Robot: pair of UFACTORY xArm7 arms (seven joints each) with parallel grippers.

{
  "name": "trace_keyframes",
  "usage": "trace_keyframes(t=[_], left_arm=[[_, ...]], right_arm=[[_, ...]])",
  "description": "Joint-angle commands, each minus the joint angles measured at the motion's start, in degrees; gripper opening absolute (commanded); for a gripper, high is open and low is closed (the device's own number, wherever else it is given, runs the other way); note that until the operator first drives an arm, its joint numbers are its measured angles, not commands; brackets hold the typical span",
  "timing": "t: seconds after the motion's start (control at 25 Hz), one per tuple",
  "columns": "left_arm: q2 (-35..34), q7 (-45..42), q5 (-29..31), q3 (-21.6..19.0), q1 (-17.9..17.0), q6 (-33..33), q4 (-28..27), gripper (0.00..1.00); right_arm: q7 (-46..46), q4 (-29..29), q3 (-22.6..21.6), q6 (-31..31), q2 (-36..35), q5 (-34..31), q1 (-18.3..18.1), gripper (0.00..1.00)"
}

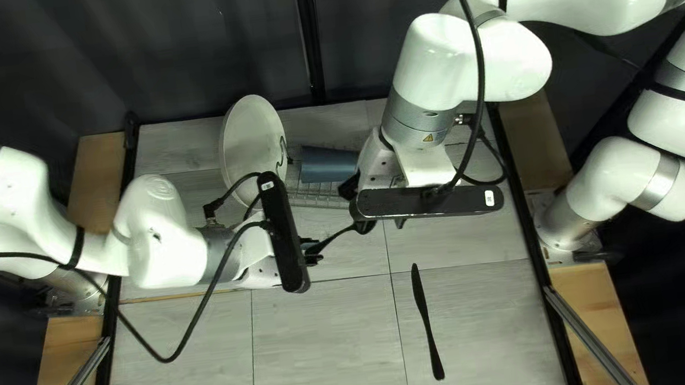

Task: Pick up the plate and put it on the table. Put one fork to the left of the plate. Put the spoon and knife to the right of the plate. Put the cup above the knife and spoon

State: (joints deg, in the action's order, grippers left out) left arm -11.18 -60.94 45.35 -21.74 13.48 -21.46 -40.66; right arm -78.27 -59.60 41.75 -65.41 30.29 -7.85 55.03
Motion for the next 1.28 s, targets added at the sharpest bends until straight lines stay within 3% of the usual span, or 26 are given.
trace_keyframes(t=[0.04, 0.2, 0.4, 0.56, 0.64, 0.88, 1.28], left_arm=[[-9.0, 3.2, -8.4, 1.1, -5.4, -7.0, 6.6, 0.0], [-19.0, 6.3, -18.0, 2.1, -12.2, -20.8, 9.5, 0.0], [-25.7, 8.8, -24.5, 2.8, -16.2, -33.8, 8.7, 0.0], [-28.1, 10.5, -26.1, 3.6, -17.5, -37.0, 8.6, 0.0], [-28.1, 10.5, -26.1, 3.6, -17.5, -37.0, 8.6, 0.0], [-28.1, 10.5, -26.1, 3.6, -17.5, -37.0, 8.6, 0.0], [-28.1, 10.5, -26.1, 3.6, -17.5, -37.0, 8.6, 0.0]], right_arm=[[0.0, 0.0, 0.0, 0.0, 0.0, 0.0, 0.0, 1.0], [0.0, 0.0, 0.0, 0.0, 0.0, 0.0, 0.0, 1.0], [0.0, 0.0, 0.0, 0.0, 0.0, 0.0, 0.0, 1.0], [0.0, 0.0, 0.0, 0.0, 0.0, 0.0, 0.0, 1.0], [2.8, 0.2, -1.4, -0.9, 0.7, -1.1, -1.9, 1.0], [25.7, 8.3, -11.8, -7.5, 9.4, -5.1, -16.3, 1.0], [64.3, 10.6, -24.7, -23.7, 13.3, -4.5, -31.9, 1.0]])
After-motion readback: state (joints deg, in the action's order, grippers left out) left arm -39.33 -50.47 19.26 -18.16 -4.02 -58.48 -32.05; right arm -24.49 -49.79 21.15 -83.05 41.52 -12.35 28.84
